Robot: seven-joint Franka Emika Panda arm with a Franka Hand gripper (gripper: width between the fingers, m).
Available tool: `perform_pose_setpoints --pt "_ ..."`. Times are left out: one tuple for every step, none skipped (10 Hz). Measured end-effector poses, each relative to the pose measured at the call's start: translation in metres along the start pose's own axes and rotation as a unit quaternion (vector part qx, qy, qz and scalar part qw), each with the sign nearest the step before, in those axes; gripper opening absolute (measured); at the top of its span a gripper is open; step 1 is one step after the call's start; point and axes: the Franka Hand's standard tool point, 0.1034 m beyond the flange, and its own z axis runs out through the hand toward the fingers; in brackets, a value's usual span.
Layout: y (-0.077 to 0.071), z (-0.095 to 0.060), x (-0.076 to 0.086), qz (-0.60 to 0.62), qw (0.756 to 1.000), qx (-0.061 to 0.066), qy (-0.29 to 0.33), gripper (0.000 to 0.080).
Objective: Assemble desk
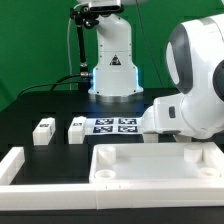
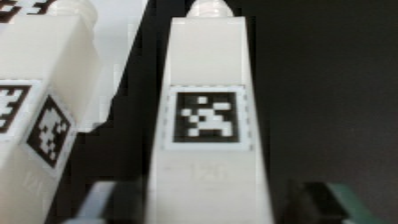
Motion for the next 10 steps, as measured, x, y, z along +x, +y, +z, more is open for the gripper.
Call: perform_pose_setpoints --pt "0.000 0.000 0.000 0.000 1.000 0.000 0.000 0.0287" --pt "0.000 0.000 0.000 0.000 1.000 0.000 0.000 0.0287" --pt "0.000 0.000 0.000 0.000 1.000 0.000 0.000 0.0287" --pt "0.000 0.000 0.000 0.000 1.000 0.000 0.000 0.0287" --pt "0.000 0.000 0.000 0.000 1.000 0.000 0.000 0.0287" --pt "0.000 0.000 0.000 0.000 1.000 0.000 0.000 0.0287" --pt "0.000 0.000 0.000 0.000 1.000 0.000 0.000 0.0287" --pt "0.002 -0.005 -0.002 -0.004 1.000 0.001 0.000 0.0287" --pt "0.009 -0.034 -0.015 -0.014 1.000 0.010 -0.002 0.0287" --pt "0.019 -0.066 -0.026 -0.006 0.999 0.037 0.016 0.0287"
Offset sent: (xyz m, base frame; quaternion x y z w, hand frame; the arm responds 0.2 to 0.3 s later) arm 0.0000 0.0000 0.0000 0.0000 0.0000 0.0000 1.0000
